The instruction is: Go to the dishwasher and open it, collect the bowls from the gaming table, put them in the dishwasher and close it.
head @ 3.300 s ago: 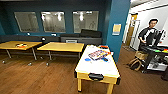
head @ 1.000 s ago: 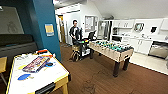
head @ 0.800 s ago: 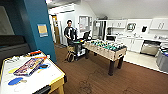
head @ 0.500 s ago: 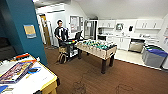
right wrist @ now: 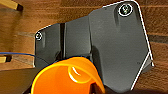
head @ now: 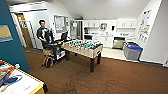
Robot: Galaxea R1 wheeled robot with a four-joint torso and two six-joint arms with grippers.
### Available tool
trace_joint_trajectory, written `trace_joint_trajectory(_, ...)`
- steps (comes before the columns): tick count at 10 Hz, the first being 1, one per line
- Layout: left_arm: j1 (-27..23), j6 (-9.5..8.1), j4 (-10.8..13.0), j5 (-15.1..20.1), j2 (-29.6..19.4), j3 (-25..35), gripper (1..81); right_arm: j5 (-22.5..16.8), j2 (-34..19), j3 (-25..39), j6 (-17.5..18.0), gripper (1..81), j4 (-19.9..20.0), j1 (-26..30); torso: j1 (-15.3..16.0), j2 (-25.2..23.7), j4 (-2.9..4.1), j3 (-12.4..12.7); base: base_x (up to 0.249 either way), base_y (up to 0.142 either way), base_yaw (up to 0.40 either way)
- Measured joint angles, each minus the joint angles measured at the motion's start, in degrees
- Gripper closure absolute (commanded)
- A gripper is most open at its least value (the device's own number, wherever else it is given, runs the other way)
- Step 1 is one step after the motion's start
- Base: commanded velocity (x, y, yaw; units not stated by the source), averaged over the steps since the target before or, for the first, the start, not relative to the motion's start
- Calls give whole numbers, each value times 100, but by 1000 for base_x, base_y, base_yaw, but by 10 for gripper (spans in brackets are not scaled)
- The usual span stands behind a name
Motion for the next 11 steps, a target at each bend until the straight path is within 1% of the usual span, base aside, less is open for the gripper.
trace_joint_trajectory(3, 0, 0, 0, 0, -13, -2, 811, 0, 2, 0, 0, 811, 0, 1, 0, 0, 0, 0, 0, 0, -392)
trace_joint_trajectory(5, -15, 0, 0, -1, -13, -2, 811, -2, 0, 0, 0, 811, 0, 1, 0, 0, 0, 0, 0, 0, -304)
trace_joint_trajectory(6, -30, 0, 0, -12, -16, -2, 811, -5, 2, 0, 0, 811, 0, -2, 0, 0, 0, 0, 0, 0, -129)
trace_joint_trajectory(11, 18, -11, 1, -63, -33, 0, 811, 0, 2, -9, 0, 811, 0, 30, 0, 0, 0, 0, 0, 0, 0)
